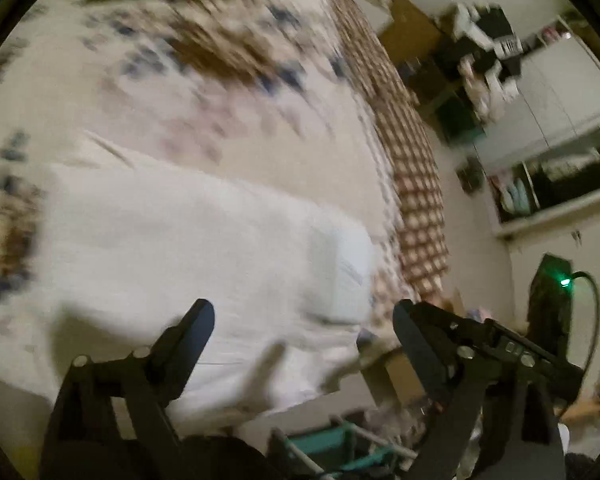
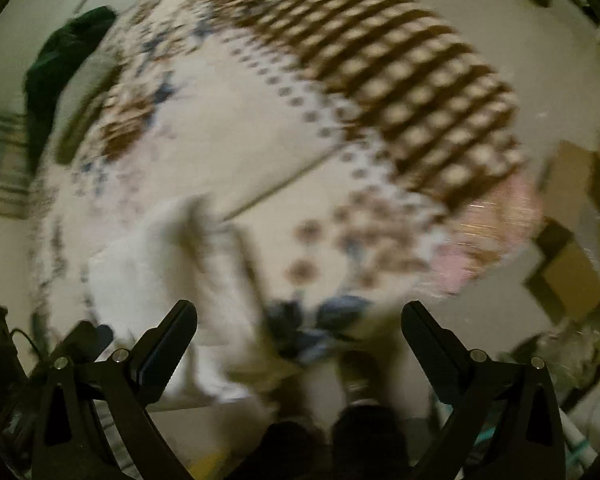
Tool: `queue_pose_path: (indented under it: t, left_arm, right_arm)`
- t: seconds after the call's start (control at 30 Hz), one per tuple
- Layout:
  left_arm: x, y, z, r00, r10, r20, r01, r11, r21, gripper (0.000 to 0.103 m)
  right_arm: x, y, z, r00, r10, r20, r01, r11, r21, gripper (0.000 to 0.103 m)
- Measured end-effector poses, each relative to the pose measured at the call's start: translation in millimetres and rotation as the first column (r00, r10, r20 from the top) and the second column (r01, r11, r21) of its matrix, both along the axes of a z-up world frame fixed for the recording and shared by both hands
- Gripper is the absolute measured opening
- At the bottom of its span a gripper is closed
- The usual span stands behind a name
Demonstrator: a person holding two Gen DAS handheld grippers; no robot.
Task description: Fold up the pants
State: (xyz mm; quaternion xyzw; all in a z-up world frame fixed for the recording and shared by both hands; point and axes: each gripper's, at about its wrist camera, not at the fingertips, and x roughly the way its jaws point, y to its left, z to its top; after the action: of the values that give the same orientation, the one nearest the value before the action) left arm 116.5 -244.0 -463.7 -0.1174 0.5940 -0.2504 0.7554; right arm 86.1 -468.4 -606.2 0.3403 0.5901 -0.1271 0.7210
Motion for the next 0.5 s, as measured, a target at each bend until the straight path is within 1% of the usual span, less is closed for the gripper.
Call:
queue_pose_path:
  t: [0.07, 0.13, 0.17, 0.23, 0.27, 0.3, 0.33, 0.37, 0.4, 0.43, 0.47, 0.5]
  left_arm:
    - [3, 23, 7, 0.999, 0.038, -0.014, -0.038, 0.999, 0.014, 0.092]
    - [13, 46, 10, 0.997, 0.08, 0.02, -0.081, 0.995, 0.058, 0.092]
    - [15, 58, 11, 0.995, 0.097, 0.036, -0.1, 0.991, 0.087, 0.092]
    - [23, 78, 2, 0.989, 0.13, 0.069, -0.139, 0.978, 0.155, 0.092]
    - [28, 83, -10, 0.988, 0.139, 0.061, -0.148, 0.97, 0.193, 0.092]
    - [32, 93, -18, 0.987, 0.155, 0.052, -0.162, 0.962, 0.22, 0.092]
    - [35, 102, -26, 0.983, 0.175, 0.058, -0.183, 0.952, 0.243, 0.092]
    - [38, 107, -33, 0.981, 0.184, 0.062, -0.193, 0.947, 0.258, 0.092]
    - [42, 113, -40, 0.979, 0.194, 0.06, -0.203, 0.94, 0.273, 0.092]
    - [45, 122, -46, 0.976, 0.21, 0.059, -0.218, 0.935, 0.279, 0.092]
    - [48, 128, -51, 0.972, 0.225, 0.061, -0.233, 0.93, 0.284, 0.092]
    - [52, 134, -55, 0.97, 0.238, 0.054, -0.243, 0.929, 0.28, 0.092]
  right_arm:
    - [13, 12, -6, 0.999, 0.033, 0.022, -0.034, 0.998, 0.045, 0.103]
    - [25, 23, -17, 0.998, 0.055, 0.032, -0.058, 0.992, 0.109, 0.103]
    - [33, 28, -29, 0.997, 0.064, 0.033, -0.068, 0.985, 0.159, 0.103]
    - [42, 32, -46, 0.997, 0.07, 0.038, -0.076, 0.977, 0.198, 0.103]
    - [50, 34, -58, 0.996, 0.084, 0.044, -0.092, 0.971, 0.222, 0.103]
    - [58, 37, -76, 0.995, 0.099, 0.033, -0.104, 0.961, 0.257, 0.103]
    - [63, 37, -90, 0.995, 0.096, 0.007, -0.095, 0.955, 0.282, 0.103]
    - [66, 36, -101, 0.997, 0.08, 0.0, -0.076, 0.94, 0.334, 0.101]
    - [69, 35, -110, 0.999, 0.043, 0.032, -0.052, 0.91, 0.412, 0.078]
    - [70, 35, -109, 0.997, 0.013, 0.08, -0.048, 0.893, 0.447, 0.033]
    - [73, 38, -103, 0.994, 0.023, 0.108, -0.067, 0.903, 0.425, 0.029]
    - [76, 44, -91, 0.993, 0.046, 0.112, -0.083, 0.931, 0.355, 0.016]
